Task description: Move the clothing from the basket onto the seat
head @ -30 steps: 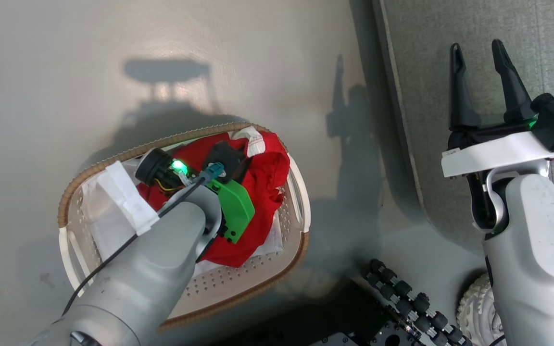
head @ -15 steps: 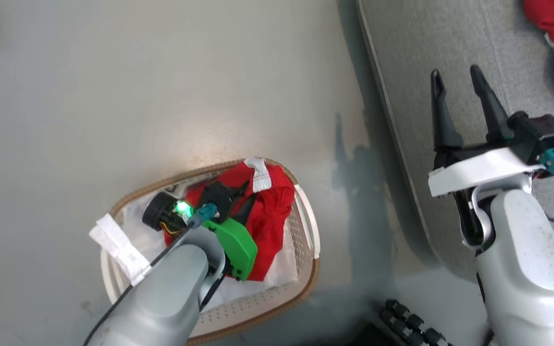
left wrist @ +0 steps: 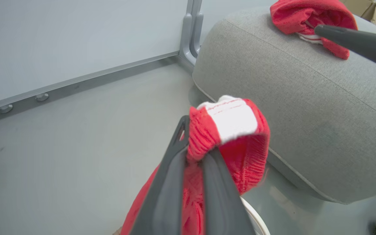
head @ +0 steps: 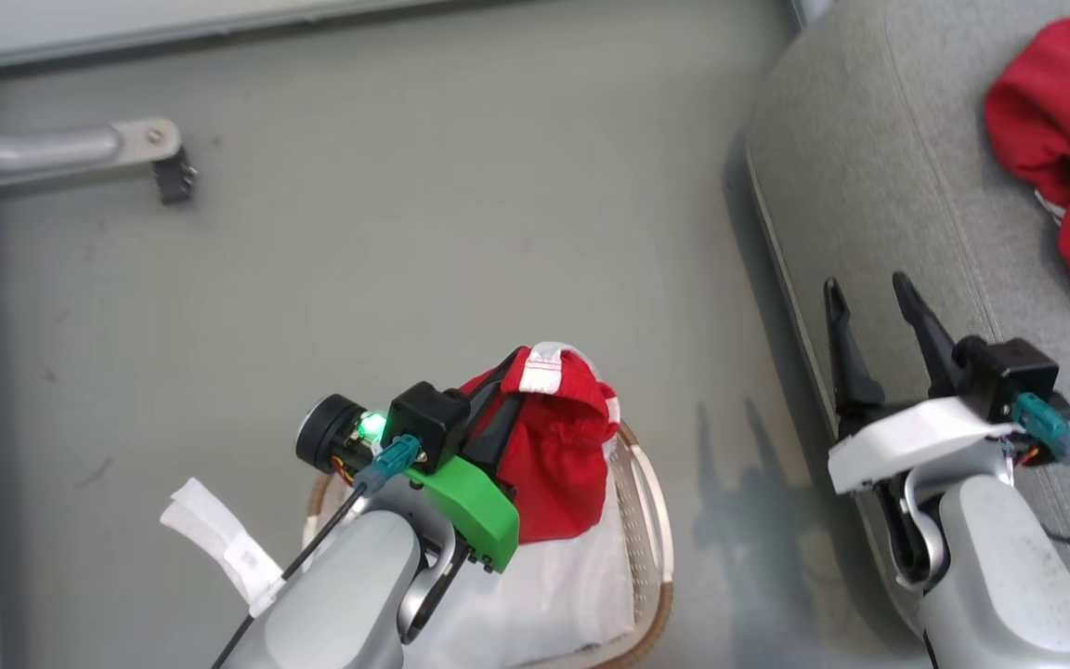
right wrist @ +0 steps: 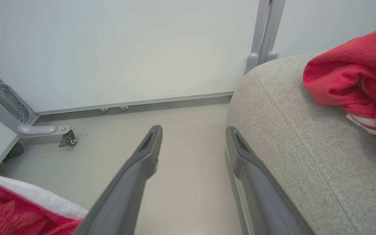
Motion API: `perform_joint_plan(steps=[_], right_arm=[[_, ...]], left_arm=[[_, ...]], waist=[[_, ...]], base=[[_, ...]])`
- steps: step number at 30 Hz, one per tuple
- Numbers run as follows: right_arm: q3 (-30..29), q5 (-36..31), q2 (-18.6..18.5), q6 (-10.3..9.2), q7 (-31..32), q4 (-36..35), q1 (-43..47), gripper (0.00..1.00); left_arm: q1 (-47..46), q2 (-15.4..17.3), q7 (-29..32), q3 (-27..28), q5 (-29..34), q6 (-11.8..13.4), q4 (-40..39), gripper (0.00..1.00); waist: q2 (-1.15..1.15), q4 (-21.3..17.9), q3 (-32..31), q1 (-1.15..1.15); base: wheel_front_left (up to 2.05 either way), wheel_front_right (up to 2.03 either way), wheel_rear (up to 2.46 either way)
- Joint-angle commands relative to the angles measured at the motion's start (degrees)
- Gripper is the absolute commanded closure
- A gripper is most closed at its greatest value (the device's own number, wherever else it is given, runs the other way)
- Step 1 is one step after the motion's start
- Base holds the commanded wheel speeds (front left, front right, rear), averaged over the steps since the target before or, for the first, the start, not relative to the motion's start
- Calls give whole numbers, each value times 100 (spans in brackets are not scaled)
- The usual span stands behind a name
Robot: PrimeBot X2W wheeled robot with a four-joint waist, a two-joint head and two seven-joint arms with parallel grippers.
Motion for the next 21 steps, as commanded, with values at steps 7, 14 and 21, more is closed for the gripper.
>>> perform_joint_plan(steps=[7,14,21], right_arm=[[55,-38,-25,-4,-14,199,597,0],[344,36,-28,-4,-14,293,980,0],[1221,-94,-178,-5,-14,206,1130,0]], left_arm=[[280,3,-2,460,59,-15,-755,100],[107,-54,-2,777,-13,-15,-1093,100],[-98,-107,-1,884,35,-15,-1302,100]], waist=[[0,651,-1336,0],[0,768,-1773,0],[0,840,-1946,0]], base=[[0,0,0],[0,0,0],[0,0,0]])
